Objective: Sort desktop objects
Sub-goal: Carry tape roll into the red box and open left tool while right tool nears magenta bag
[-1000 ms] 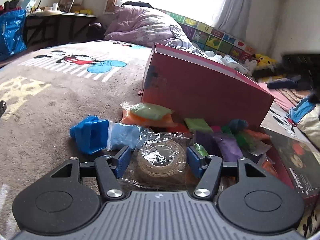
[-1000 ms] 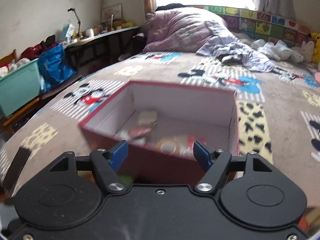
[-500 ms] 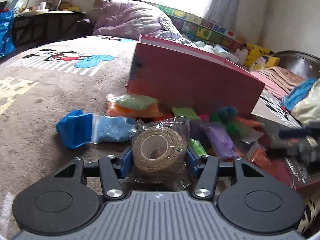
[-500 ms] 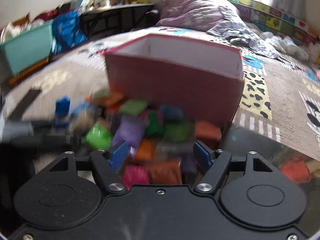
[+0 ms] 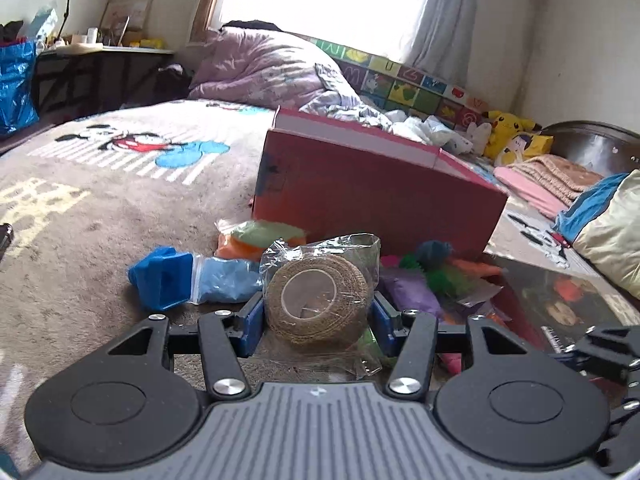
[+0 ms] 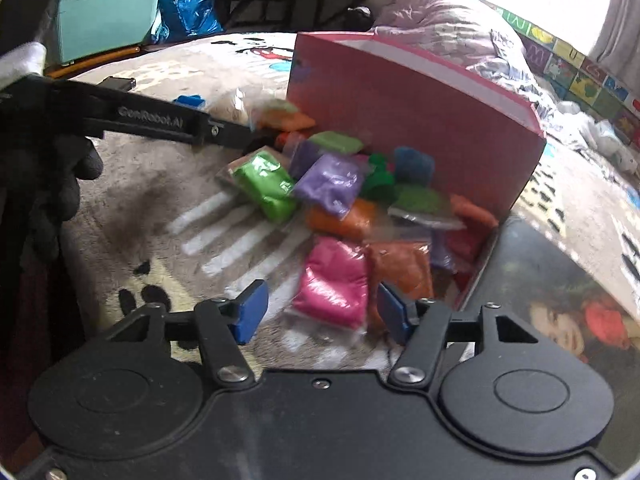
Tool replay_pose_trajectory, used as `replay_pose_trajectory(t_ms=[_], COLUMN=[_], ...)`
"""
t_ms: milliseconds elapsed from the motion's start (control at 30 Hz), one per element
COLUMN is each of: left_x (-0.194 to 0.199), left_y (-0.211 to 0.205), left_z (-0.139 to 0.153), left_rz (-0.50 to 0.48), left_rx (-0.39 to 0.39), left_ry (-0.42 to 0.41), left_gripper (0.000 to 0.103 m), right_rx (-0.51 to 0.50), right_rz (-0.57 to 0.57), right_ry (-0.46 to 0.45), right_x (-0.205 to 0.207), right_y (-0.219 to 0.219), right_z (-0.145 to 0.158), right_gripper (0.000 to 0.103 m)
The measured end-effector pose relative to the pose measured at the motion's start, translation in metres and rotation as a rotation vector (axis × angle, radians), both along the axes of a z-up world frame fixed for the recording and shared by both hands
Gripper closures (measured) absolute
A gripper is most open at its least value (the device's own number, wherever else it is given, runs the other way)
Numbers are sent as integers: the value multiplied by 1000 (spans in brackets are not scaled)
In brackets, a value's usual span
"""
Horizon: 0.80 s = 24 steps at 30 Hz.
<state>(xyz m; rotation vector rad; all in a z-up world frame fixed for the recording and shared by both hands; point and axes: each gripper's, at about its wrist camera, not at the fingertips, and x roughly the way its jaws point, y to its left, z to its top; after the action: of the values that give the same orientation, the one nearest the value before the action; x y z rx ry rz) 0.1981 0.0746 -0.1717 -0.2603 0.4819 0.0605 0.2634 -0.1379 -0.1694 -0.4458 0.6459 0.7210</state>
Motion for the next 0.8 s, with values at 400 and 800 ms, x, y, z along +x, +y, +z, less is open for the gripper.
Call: replay_pose_trajectory(t_ms=[400, 800], left_x=[-35, -17], left_y=[-4, -7], left_z=[42, 81], left_rz=[17, -3], left_rx=[36, 67], left_ry=[-67, -45], left_gripper=[50, 50], right_rx=[158, 294], right_rz=[-91, -156], right_ry=[95, 69], right_x=[7, 7], right_y=[-2, -9], right_z=[-16, -25], right_gripper=[44, 35])
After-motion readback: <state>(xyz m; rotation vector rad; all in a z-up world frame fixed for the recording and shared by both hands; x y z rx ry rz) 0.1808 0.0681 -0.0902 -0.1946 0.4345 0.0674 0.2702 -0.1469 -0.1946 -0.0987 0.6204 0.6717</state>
